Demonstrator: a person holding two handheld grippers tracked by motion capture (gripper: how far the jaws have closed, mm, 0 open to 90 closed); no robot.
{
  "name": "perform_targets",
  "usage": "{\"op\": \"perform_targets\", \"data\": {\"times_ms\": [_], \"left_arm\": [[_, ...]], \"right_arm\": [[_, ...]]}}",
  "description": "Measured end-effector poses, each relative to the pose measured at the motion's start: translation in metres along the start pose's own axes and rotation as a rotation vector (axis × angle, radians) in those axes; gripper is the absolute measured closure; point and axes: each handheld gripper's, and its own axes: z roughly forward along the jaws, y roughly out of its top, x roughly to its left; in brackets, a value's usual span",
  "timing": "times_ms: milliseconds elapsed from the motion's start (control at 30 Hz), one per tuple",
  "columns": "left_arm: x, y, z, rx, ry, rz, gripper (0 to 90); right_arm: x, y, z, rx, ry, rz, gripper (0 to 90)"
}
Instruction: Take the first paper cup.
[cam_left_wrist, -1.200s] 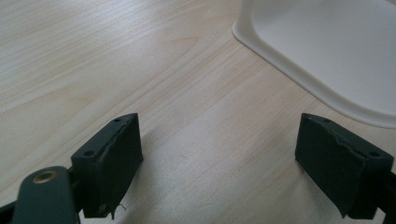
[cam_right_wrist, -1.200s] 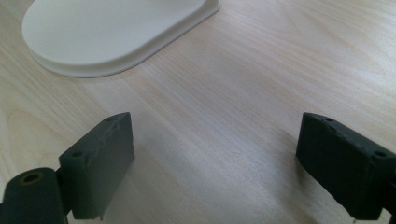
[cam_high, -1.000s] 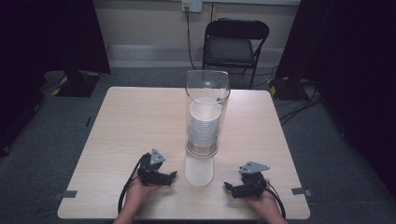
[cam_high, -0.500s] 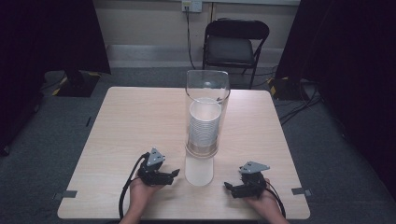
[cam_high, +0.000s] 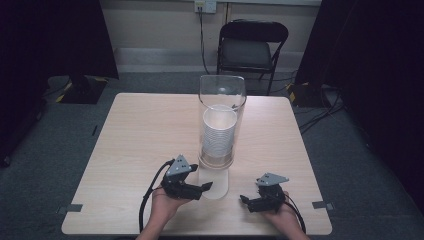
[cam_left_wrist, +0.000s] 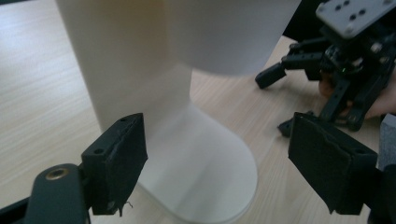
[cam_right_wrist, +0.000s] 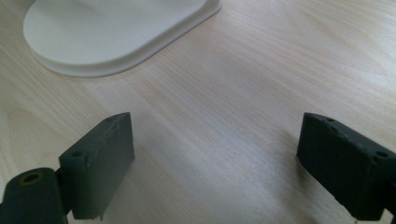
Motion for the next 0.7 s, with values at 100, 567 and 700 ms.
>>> {"op": "perform_targets", "data": {"times_ms": [100,567,700], "left_arm": [[-0.004,0.009,0.002,-0.022,-0.009,0.013,20.7],[-0.012,0.027,0.028,-0.136,0.051,0.000,21.3],[-0.011,0.029,0.031,-0.163,0.066,0.009,23.2]], "right_arm": [[0.000,0.000,0.000,-0.001,-0.001,0.000,10.5],[0.000,0.000,0.000,0.000,0.000,0.000,10.5],[0.000,0.000,0.000,0.000,0.000,0.000,10.5]]}}
